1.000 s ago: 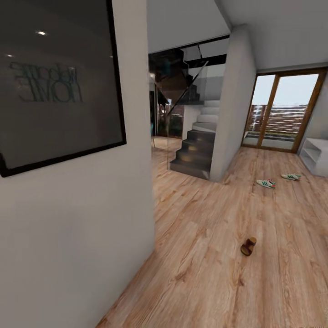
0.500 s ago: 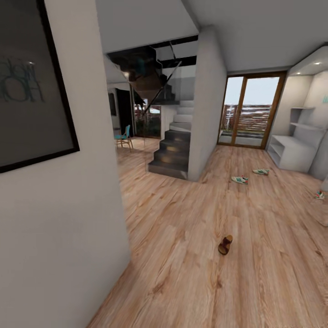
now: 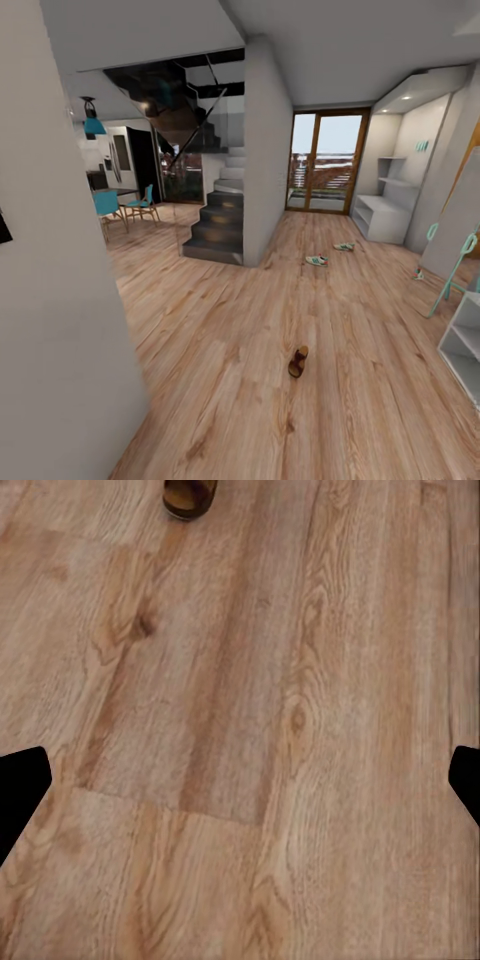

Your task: Pick up the two gym shoes and the two sandals from the corridor floor and place them onto the hallstand (shoe rack) in the corridor, making sure they are on the rack and not on the floor. Arrange them so the two gym shoes are next to each other and the two sandals are next to each other.

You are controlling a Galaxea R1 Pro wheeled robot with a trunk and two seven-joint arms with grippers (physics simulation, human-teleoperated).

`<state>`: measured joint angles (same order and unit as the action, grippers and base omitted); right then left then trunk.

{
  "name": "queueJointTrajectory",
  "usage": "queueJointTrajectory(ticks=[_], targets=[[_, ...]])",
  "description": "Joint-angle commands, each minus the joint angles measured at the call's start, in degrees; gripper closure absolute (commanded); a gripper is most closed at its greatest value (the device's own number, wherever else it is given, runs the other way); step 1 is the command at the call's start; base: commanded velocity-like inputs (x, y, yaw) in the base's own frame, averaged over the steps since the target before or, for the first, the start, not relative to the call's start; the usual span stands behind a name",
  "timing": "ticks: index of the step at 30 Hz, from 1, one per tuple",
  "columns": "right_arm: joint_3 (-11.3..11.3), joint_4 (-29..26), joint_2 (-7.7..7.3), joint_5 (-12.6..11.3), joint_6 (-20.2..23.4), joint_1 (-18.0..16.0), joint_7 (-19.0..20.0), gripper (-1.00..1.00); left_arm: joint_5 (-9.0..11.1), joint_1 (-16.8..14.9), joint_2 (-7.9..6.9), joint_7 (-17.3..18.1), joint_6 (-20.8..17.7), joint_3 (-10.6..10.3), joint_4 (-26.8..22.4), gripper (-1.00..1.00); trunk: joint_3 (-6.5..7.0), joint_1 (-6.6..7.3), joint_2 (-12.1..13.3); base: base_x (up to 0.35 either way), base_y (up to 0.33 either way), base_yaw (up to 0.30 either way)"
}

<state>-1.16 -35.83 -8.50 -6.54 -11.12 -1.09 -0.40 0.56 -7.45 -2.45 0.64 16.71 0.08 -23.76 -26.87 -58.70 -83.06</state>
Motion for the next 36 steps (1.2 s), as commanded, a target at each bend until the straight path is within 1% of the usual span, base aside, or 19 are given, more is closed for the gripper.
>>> queueJointTrajectory(ticks=[1,36], targets=[[0.2,0.1,-0.02,-0.6,-0.2,-0.1,0.0,-1.00,0.1,0.0,-0.01,0.1,0.2,0.0,0.0,-1.00,-0.06,-0.02,0.0,0.280,-0.165,-0.284],[0.2,0.1,-0.02,-0.6,-0.2,-0.1,0.0,-1.00,0.1,0.0,-0.12,0.0,0.2,0.0,0.5,-1.00,-0.06,-0.02,0.0,0.282,-0.164,-0.284]])
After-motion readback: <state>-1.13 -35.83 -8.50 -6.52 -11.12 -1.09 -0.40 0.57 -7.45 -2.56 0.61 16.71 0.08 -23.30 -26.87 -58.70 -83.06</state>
